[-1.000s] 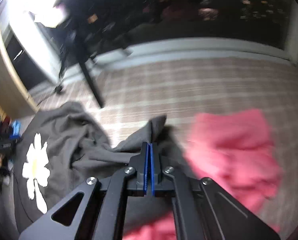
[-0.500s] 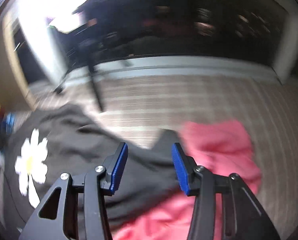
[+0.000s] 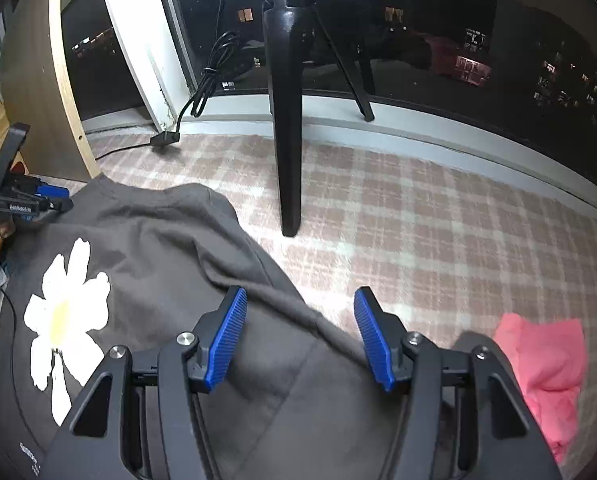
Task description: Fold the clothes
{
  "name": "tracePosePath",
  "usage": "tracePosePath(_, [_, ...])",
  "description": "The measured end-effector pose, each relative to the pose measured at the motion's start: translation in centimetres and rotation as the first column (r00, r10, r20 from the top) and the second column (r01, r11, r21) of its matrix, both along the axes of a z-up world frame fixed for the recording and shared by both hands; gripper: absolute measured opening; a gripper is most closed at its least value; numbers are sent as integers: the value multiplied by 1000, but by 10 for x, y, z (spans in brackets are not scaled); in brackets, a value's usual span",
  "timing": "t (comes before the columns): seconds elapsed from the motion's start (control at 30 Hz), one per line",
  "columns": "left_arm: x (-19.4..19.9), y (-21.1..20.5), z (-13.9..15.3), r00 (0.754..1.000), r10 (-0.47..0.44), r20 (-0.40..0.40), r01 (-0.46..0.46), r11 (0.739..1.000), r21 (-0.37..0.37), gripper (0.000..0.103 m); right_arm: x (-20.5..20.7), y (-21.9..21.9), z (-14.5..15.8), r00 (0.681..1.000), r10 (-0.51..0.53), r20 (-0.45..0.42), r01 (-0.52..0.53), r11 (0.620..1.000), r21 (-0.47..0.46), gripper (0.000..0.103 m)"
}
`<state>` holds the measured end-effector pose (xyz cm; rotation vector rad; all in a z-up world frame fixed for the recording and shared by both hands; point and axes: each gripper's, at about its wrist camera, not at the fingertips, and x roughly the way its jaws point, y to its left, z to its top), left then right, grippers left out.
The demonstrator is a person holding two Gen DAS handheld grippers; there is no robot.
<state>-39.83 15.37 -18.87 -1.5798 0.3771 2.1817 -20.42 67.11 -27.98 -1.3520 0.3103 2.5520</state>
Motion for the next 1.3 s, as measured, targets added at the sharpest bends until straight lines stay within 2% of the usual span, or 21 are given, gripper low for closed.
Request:
tracePosePath(0.07, [2,7,-1,1000,-17,-20,17,1000,-14,41,-8,1,-2,1000,8,1,-7,1000,-15,55])
tracePosePath(0.1, [4,8,1,999,-23,-32,22,1000,-16,34,-12,1,-2,1000,12,1,-12,1000,-25,55])
tracePosePath(0.13, [6,10,2,999,-28,-43,27,999,-18,23,-16,0,-3,1000,17,0,-17,999,-33,55])
tracePosePath(0.23, [12,14,7,996,-44,-77,42,999,-24,5,-29,-7,-7,999,46,6,-46,998,-37,55])
tracePosePath(0.33, [17,18,12,992,-60,-112,56,998,-31,2,-44,-13,-13,996,84,31,-83,996,-30,55])
tracePosePath(0.37, [19,19,13,990,-65,-123,61,998,-33,2,-47,-14,-16,995,94,40,-92,995,-37,51])
tracePosePath(0.4, [20,19,17,989,-67,-135,63,997,-35,2,-50,-14,-19,993,103,49,-101,994,-44,26])
tracePosePath(0.43, [21,19,22,986,-67,-152,63,997,-34,2,-52,-15,-20,992,110,53,-107,992,-59,10])
tracePosePath(0.47, [21,18,28,983,-67,-170,62,998,-33,2,-52,-15,-20,992,111,54,-108,992,-67,4])
tracePosePath(0.53, [22,17,42,974,-62,-218,56,998,-35,2,-49,-17,-13,994,104,25,-102,993,-58,4])
tracePosePath(0.67, [17,24,65,932,-64,-358,45,997,-60,2,-49,-22,-9,996,84,22,-85,996,23,4])
tracePosePath(0.8, [13,22,57,938,-86,-336,56,994,-96,2,-50,-27,-6,998,64,19,-66,992,105,4])
tracePosePath(0.87, [9,20,50,945,-88,-315,56,992,-109,7,-50,-29,-4,998,55,16,-57,988,146,6])
tracePosePath(0.93, [5,18,43,952,-90,-293,56,991,-122,8,-51,-32,-2,999,45,14,-47,981,186,19])
tracePosePath(0.97, [4,17,42,954,-93,-284,57,990,-131,9,-51,-33,-2,999,41,12,-42,978,206,37])
tracePosePath(1.0, [4,15,43,957,-97,-274,60,988,-140,12,-50,-35,1,999,36,8,-37,974,221,50])
tracePosePath(1.1, [9,2,60,954,-99,-284,61,988,-140,19,-43,-38,15,999,43,-31,-34,971,238,52])
tracePosePath(1.2, [32,-30,76,956,-43,-291,6,992,-127,22,-32,-39,33,997,40,-73,-23,975,222,52])
tracePosePath(1.3, [56,-64,91,955,20,-296,-55,992,-112,37,-15,-48,50,993,48,-112,-26,982,188,54])
